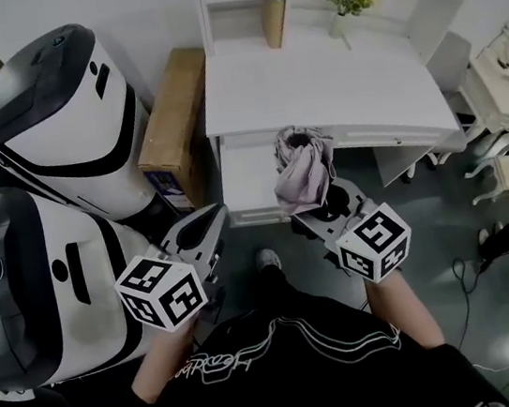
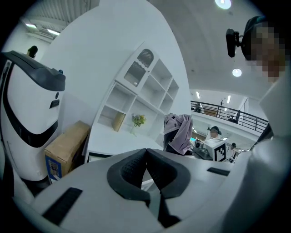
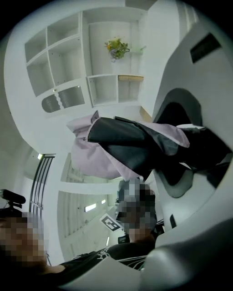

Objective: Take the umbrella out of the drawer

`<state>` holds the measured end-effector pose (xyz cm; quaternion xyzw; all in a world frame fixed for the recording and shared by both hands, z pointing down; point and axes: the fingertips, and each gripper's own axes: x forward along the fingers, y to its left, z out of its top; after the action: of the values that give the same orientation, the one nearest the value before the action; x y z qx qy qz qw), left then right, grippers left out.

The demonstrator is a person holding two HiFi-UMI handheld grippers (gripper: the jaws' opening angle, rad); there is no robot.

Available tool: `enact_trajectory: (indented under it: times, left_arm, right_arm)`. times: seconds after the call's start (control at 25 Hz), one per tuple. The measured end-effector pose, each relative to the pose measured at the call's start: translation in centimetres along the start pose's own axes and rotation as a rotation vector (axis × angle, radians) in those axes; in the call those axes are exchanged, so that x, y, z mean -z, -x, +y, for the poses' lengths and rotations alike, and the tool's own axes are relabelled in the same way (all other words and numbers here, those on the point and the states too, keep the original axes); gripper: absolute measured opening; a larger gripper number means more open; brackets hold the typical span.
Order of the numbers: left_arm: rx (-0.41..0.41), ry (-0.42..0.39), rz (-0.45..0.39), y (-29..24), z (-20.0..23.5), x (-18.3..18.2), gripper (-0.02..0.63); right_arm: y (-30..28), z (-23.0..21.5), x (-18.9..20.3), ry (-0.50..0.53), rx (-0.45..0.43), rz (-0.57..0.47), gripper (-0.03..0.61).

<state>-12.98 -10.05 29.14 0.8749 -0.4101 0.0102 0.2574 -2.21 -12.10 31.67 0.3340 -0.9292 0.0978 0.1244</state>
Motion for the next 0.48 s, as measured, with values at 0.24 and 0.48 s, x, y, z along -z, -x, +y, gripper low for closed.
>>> enact_trajectory:
  times: [0.24,0.48]
  left_arm:
    - [0.026,-0.018,-0.016,-0.2,-1.4,-0.9,0.018]
    - [0.044,-0.032,-0.012,-0.8,-1.9,-0.4,0.018]
  right_arm:
    - [1.7,0.4,-2.1,-0.082,-0.043,-0.098,0.216]
    - [2.1,0.0,-1.8,-0.082,-0.031,-0.113,0.216]
